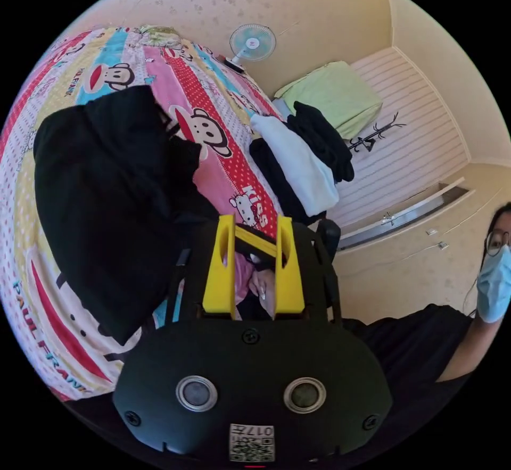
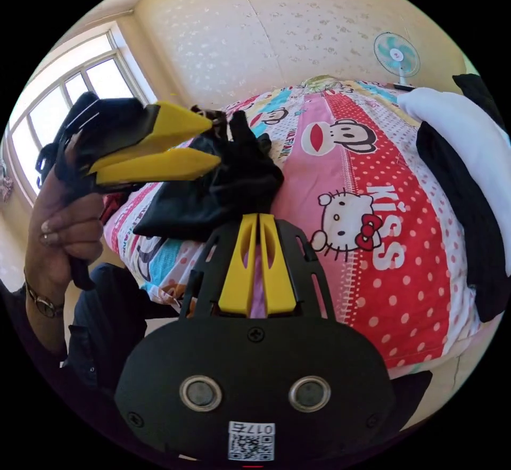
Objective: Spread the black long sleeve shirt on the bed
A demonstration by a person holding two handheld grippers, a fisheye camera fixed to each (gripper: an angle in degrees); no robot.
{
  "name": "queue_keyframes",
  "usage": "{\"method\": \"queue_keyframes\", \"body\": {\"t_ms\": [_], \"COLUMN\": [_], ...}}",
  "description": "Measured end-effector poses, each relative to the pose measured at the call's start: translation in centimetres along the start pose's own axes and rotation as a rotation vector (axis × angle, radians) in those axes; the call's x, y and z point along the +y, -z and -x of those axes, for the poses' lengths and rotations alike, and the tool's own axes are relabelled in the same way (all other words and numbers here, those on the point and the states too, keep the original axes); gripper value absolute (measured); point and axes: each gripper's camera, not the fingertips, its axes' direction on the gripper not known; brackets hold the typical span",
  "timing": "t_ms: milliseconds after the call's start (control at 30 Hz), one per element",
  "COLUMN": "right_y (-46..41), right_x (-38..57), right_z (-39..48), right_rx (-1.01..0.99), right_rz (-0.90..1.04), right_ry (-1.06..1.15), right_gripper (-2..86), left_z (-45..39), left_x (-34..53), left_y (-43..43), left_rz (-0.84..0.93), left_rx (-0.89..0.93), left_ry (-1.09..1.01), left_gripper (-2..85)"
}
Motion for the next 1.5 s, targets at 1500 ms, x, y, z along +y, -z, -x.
{"method": "queue_keyframes", "body": {"t_ms": [1500], "right_y": [21.6], "right_x": [-8.9], "right_z": [1.5], "right_rx": [-1.013], "right_rz": [0.231], "right_ry": [-0.267], "right_gripper": [3.8], "left_z": [-10.6], "left_x": [28.4], "left_y": [32.0], "left_rz": [-0.675], "left_rx": [-0.035], "left_ry": [0.227], "left_gripper": [3.3]}}
